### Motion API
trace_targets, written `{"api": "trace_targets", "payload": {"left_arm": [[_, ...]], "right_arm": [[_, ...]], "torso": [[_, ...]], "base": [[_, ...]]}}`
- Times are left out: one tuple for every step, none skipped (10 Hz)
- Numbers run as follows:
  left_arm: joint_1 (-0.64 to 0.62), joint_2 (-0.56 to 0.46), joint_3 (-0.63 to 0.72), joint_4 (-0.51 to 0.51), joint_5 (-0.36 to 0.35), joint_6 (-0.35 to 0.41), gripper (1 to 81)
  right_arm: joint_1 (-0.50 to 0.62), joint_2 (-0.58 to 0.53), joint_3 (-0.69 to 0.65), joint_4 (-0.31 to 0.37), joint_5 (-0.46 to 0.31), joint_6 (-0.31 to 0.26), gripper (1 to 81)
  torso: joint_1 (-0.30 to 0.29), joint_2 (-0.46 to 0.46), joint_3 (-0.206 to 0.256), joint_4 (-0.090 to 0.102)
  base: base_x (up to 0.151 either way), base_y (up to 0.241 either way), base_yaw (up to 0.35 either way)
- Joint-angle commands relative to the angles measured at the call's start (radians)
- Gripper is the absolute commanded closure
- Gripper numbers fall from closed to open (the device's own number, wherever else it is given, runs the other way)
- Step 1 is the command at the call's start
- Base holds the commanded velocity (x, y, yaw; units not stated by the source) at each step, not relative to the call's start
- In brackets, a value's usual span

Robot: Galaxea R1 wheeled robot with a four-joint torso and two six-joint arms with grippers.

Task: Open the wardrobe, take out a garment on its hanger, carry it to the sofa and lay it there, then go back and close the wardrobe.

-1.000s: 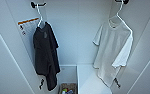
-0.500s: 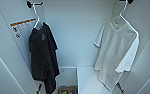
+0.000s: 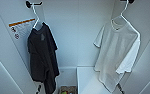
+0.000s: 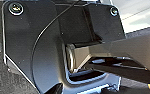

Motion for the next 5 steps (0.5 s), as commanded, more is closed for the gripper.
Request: {"api": "trace_targets", "payload": {"left_arm": [[-0.019,-0.001,0.005,0.01,0.054,0.002,1.0],[-0.02,-0.004,0.005,0.009,0.054,0.002,1.0],[-0.022,-0.004,0.003,0.009,0.054,0.002,1.0],[-0.02,-0.004,0.003,0.009,0.054,0.002,1.0],[-0.022,-0.004,0.005,0.01,0.054,0.002,1.0]], "right_arm": [[0.015,-0.001,0.005,-0.013,-0.044,-0.002,1.0],[0.012,-0.001,0.006,-0.013,-0.036,-0.002,1.0],[0.011,0.0,0.007,-0.013,-0.035,-0.002,1.0],[0.014,0.0,0.008,-0.011,-0.033,-0.002,1.0],[0.014,-0.001,0.008,-0.011,-0.033,-0.002,1.0]], "torso": [[0.0,0.0,0.0,0.0],[0.0,0.0,0.0,-0.052],[0.0,0.0,0.0,-0.1],[0.0,0.0,0.0,-0.115],[0.0,0.0,0.0,-0.144]], "base": [[0.0,0.0,0.0],[0.0,0.0,0.0],[0.0,0.0,0.0],[0.0,0.0,0.0],[0.0,0.0,0.0]]}}
